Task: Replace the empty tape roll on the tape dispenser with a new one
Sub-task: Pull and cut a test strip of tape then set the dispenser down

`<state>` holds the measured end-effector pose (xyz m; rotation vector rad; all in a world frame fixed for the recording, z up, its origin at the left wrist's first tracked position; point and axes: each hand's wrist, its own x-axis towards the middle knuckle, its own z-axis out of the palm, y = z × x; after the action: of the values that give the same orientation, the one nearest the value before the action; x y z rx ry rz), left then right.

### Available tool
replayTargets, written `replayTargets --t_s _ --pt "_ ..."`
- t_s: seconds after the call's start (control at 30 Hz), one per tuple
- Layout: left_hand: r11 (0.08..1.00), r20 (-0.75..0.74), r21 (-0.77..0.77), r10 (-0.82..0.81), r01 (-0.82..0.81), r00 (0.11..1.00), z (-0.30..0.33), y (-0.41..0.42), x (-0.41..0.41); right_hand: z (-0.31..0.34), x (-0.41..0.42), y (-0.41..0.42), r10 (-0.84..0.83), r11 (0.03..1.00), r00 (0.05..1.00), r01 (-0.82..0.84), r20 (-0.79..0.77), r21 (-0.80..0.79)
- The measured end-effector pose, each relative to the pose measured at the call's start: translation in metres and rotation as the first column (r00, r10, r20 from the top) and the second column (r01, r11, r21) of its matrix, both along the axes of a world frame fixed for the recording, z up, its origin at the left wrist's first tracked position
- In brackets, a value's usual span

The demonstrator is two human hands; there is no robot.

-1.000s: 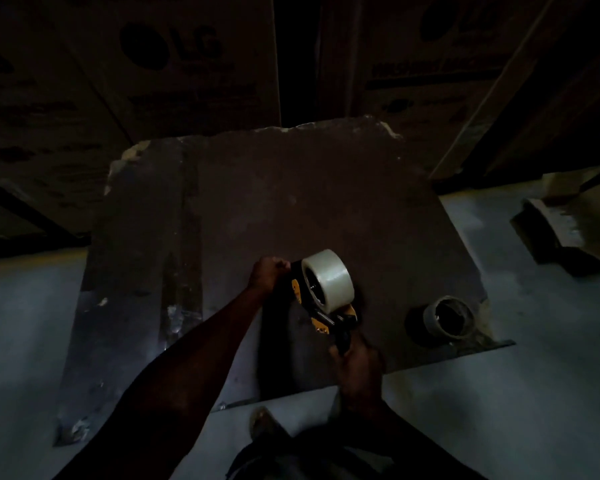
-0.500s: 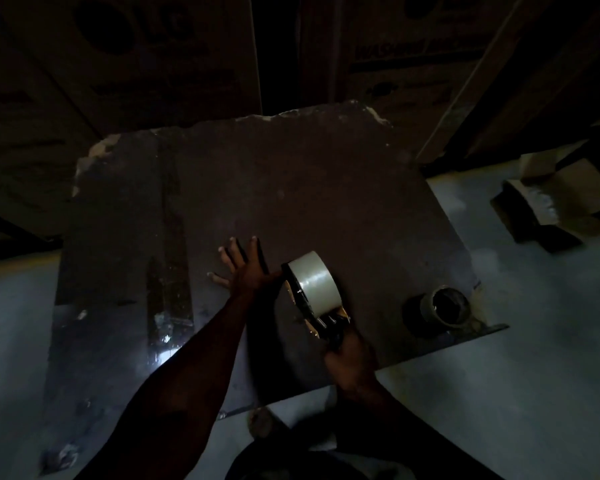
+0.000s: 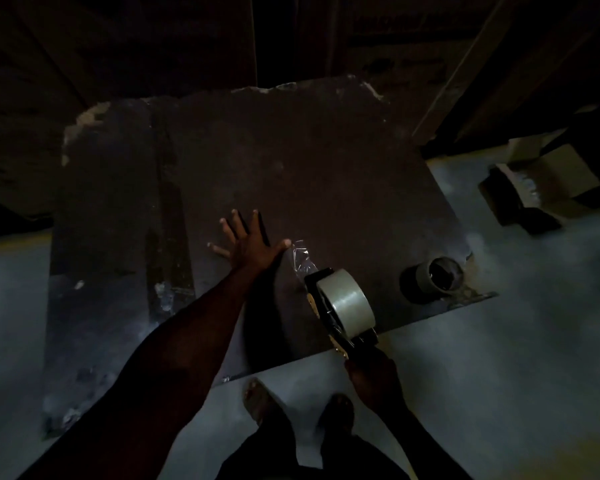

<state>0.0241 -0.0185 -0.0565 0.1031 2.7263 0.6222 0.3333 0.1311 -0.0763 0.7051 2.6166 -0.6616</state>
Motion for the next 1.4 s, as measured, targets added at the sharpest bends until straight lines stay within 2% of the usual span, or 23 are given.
replayTargets --t_s 0.07,0.1,0.13,0.2,0.23,0.27,0.4,0.73,0.83,1.03,1.13,1.27,1.4 --pt "0.984 -0.192 -0.044 -0.177 0.171 0.965 -0.001 0.0 0.015 0.028 -0.012 -0.009 -0.03 0.999 0.998 0.031 0.054 -0.022" --pt "0.944 -0.279 -0.077 -0.328 0.32 0.902 -0.002 0.0 0.026 0.037 -0.018 -0.009 -0.074 0.995 0.997 0.074 0.01 -0.061" --pt "0.867 -0.322 -0.114 -0.493 0.484 0.808 -0.005 0.0 0.039 0.044 -0.021 -0.008 -0.141 0.985 0.99 0.138 -0.018 -0.103" --pt "0.663 -0.281 -0.181 -0.742 0.726 0.608 -0.015 0.0 0.065 0.05 -0.019 -0.005 -0.261 0.955 0.965 0.253 -0.028 -0.153" --pt "0.596 -0.241 -0.213 -0.8 0.774 0.549 -0.02 -0.002 0.073 0.047 -0.017 -0.004 -0.285 0.942 0.958 0.278 -0.013 -0.191" --pt "0.565 -0.218 -0.248 -0.824 0.787 0.523 -0.023 -0.004 0.077 0.047 -0.015 -0.004 -0.301 0.932 0.954 0.293 -0.006 -0.215" --pt "0.537 -0.074 -0.313 -0.836 0.783 0.544 -0.016 -0.002 0.078 0.047 -0.012 -0.002 -0.336 0.908 0.942 0.319 -0.019 -0.27" --pt "0.553 0.022 -0.373 -0.797 0.745 0.603 -0.006 0.011 0.093 0.054 0.038 0.006 -0.37 0.891 0.929 0.358 0.008 -0.279" --pt "0.56 0.024 -0.453 -0.77 0.694 0.637 -0.011 0.017 0.113 0.056 0.042 0.005 -0.353 0.899 0.935 0.336 -0.012 -0.282" --pt "0.48 -0.043 -0.396 -0.861 0.783 0.506 -0.02 0.016 0.169 0.055 0.077 0.013 -0.307 0.912 0.951 0.304 0.035 -0.275" --pt "0.457 0.011 -0.422 -0.861 0.783 0.508 -0.017 0.016 0.174 0.055 0.105 0.016 -0.312 0.915 0.949 0.313 0.045 -0.255" --pt "0.431 -0.05 -0.442 -0.888 0.787 0.458 -0.016 0.018 0.174 0.048 0.117 0.017 -0.319 0.917 0.947 0.316 0.028 -0.243" --pt "0.437 -0.059 -0.439 -0.886 0.785 0.461 -0.017 0.018 0.174 0.034 0.114 0.015 -0.303 0.927 0.952 0.306 0.045 -0.218"
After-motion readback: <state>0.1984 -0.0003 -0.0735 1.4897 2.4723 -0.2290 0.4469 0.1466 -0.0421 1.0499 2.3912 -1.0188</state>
